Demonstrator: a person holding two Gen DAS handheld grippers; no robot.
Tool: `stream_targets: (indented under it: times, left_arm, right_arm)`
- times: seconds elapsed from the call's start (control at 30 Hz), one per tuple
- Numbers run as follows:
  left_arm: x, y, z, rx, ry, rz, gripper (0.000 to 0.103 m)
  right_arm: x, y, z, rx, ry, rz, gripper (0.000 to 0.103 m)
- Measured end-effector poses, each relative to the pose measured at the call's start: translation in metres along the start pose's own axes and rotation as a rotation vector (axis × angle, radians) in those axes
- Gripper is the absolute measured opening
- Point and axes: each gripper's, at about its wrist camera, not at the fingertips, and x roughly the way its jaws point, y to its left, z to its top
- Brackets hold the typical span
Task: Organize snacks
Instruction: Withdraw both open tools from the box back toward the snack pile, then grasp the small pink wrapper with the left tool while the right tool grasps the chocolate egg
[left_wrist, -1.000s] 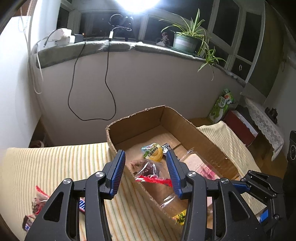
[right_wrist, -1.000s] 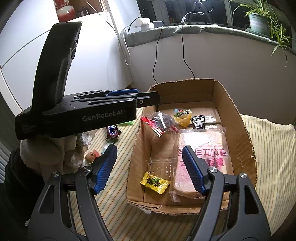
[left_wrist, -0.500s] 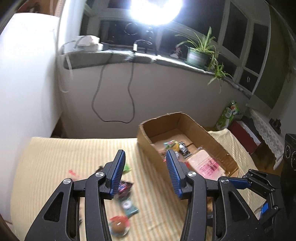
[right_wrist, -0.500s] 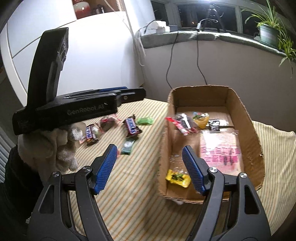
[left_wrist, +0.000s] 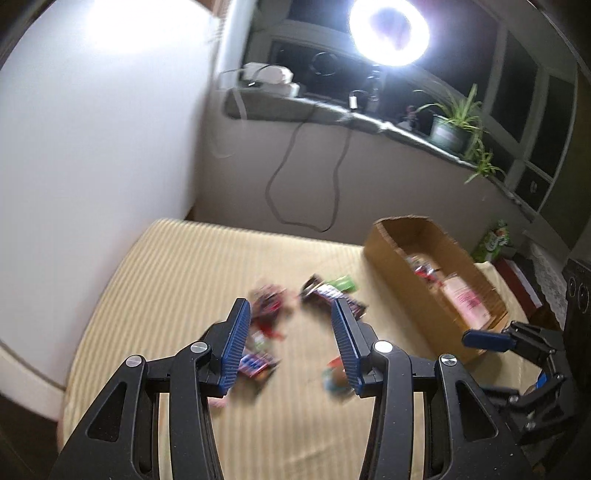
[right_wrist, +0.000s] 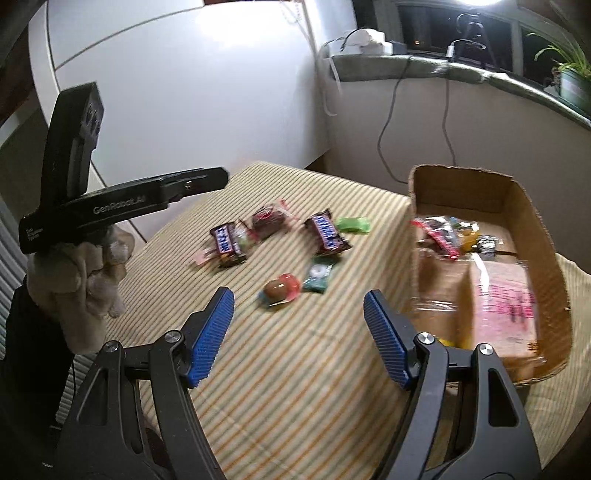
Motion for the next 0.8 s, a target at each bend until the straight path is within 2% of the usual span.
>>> stream_targets:
  times: [0.27, 0.6, 0.8]
  left_arm:
    - [0.005, 0.036, -0.029, -0.055, 0.061, 0.035, 0.045]
    - [0.034, 0.04, -0.052, 0.031, 0.155, 0.076, 0.044]
    - [0.049, 0.046, -0.057, 0.054, 0.19, 0.096, 0.035]
  right_arm:
    - [0.036, 0.019, -0.006, -0.013, 0.064, 0.019, 0.076]
    - [0.081, 0.018, -0.014, 0.012, 0.14, 0.0, 0.075]
    - [0.098, 0.017, -0.014, 0.023, 0.171, 0.01, 0.064]
